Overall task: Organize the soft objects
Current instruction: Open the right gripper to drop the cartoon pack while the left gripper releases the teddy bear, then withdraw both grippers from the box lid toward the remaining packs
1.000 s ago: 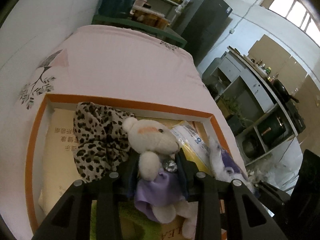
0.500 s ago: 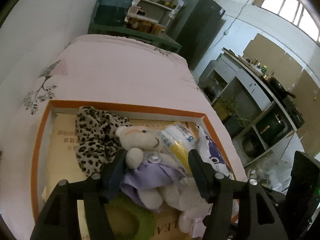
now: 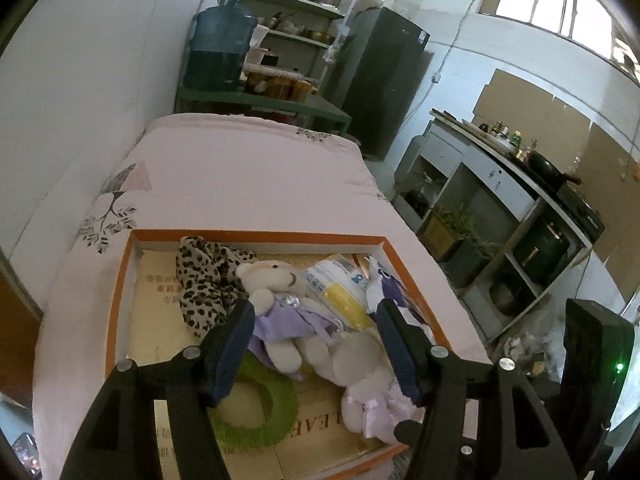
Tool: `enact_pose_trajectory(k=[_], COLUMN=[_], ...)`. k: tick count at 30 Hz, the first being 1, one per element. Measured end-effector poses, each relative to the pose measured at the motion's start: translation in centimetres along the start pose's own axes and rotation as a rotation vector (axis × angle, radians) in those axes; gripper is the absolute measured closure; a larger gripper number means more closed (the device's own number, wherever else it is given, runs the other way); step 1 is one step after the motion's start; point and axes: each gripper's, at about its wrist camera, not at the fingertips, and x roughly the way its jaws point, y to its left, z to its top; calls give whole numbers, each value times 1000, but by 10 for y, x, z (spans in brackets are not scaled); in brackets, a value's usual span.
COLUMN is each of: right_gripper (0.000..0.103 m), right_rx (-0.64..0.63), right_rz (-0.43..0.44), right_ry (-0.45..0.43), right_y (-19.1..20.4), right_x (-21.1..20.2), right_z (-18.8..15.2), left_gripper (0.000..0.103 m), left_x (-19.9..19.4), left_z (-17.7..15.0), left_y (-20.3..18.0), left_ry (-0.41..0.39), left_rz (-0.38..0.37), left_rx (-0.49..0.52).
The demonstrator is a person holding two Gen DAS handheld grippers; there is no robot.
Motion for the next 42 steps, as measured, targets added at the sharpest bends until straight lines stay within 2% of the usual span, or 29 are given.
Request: enact_pose_trajectory(k=[9, 20, 30, 42], right_gripper=[29, 29, 29, 29], right_rx=[-29, -39, -60, -66], right_rz=[-65, -76, -138, -140], right_ry=[-55, -80, -119, -129], right_y=[24, 44, 66, 89], right_x=[-26, -49, -71, -87], right_z=[-18, -38, -56, -81], left_gripper=[40, 40, 40, 40], left_x=[-33, -78, -105, -135], left_z=[-18, -41, -61, -88], left_y=[-15, -27, -29, -23], left_ry=[-27, -74, -100, -116], left_rz=[25, 62, 115, 137], left_rx=[30, 48, 61, 46])
